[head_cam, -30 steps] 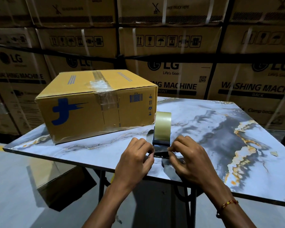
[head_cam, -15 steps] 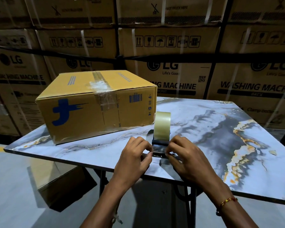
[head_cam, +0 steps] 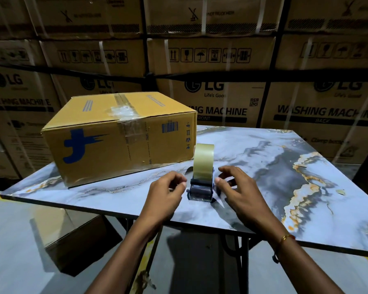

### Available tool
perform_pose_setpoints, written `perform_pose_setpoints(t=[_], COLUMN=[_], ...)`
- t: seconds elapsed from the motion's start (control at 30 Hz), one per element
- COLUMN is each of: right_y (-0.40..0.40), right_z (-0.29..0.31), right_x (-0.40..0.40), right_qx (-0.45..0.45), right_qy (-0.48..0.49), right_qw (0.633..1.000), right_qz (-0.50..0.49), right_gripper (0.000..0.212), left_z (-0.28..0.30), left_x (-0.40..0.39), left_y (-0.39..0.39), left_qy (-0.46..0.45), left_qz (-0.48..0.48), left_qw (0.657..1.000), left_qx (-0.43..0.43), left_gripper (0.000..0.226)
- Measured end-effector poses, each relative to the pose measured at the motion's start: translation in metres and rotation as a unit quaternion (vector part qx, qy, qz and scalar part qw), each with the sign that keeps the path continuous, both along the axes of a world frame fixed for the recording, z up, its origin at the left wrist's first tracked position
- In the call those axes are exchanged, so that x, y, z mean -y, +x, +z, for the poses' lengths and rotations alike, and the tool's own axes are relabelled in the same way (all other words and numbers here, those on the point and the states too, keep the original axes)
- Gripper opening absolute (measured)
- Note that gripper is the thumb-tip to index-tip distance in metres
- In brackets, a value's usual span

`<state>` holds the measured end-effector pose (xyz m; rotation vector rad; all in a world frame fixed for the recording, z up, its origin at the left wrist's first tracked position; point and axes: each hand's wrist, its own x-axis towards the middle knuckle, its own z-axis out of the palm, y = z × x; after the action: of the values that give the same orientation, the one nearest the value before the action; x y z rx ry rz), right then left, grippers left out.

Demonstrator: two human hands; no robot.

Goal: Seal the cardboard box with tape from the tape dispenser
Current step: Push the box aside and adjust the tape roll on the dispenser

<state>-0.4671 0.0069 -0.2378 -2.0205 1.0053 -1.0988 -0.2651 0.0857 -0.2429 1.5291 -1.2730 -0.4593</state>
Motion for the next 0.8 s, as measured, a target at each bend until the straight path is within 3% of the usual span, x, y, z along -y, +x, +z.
perform_pose_setpoints(t=[0.03, 0.1, 0.2, 0.37, 0.5, 0.67, 0.8], right_y=[0.002, 0.005, 0.013, 0.019, 0.020, 0.022, 0.021], right_z=[0.002, 0.004, 0.004, -0.001, -0.005, -0.007, -0.005], right_x=[0.002, 0.007, 0.011, 0.019, 0.028, 0.040, 0.050], right_qx=[0.018, 0.034, 0.034, 0.025, 0.063, 0.110, 0.149], right_qy=[0.048, 0.113, 0.135, 0.121, 0.147, 0.157, 0.158], right_qw=[0.999, 0.993, 0.990, 0.992, 0.986, 0.981, 0.976], right_qz=[0.003, 0.008, 0.036, 0.036, 0.039, 0.017, -0.002], right_gripper=[0.031, 0.040, 0.028, 0.033, 0.036, 0.042, 0.031], left_z=[0.001, 0.004, 0.004, 0.005, 0.009, 0.014, 0.023], left_x=[0.004, 0.014, 0.025, 0.033, 0.034, 0.044, 0.060], left_y=[-0.002, -0.004, -0.009, -0.011, -0.010, -0.017, -0.024], left_qy=[0.014, 0.045, 0.058, 0.035, 0.040, 0.034, 0.045], left_qz=[-0.012, -0.047, -0.100, -0.101, -0.144, -0.161, -0.176], left_qw=[0.999, 0.994, 0.991, 0.992, 0.982, 0.970, 0.963], left_qx=[-0.040, -0.084, -0.068, -0.060, -0.113, -0.180, -0.201], left_gripper=[0.008, 0.026, 0.045, 0.036, 0.038, 0.026, 0.029])
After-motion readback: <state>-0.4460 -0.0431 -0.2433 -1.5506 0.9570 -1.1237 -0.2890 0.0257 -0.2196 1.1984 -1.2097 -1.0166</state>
